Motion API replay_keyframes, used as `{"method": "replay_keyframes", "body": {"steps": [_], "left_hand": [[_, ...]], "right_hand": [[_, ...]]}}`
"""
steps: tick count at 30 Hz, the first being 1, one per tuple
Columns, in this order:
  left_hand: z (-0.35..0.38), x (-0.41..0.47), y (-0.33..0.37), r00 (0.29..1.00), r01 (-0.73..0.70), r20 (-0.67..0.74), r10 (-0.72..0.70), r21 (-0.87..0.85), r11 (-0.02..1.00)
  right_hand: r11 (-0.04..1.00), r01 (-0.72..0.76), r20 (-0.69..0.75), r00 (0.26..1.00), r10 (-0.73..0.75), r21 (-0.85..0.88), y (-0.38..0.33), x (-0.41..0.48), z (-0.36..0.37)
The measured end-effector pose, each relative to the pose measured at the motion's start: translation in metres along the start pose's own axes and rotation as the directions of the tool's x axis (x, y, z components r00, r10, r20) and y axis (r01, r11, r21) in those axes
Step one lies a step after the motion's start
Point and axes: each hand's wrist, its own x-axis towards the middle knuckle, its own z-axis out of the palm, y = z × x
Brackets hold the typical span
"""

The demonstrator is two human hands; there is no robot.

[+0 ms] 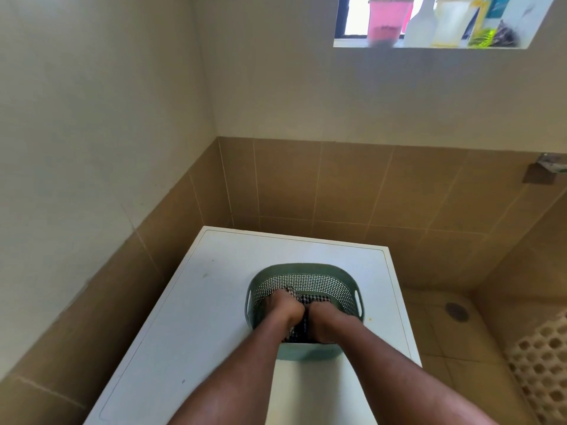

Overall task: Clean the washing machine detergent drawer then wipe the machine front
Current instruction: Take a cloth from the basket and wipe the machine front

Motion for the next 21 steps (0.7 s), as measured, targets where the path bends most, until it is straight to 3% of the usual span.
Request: {"method": "replay_keyframes", "body": {"steps": [14, 21], "left_hand": [[0.002, -0.002, -0.004, 0.999, -0.003, 0.034, 0.004, -0.032, 0.999], [-0.001, 0.003, -0.005, 0.996, 0.090, 0.040, -0.082, -0.269, 0.959]], "right_hand": [[1.000, -0.009, 0.011, 1.000, 0.009, 0.008, -0.003, -0.003, -0.002], [1.000, -0.017, 0.055, 0.998, 0.016, 0.020, -0.003, -0.001, -0.003]]}}
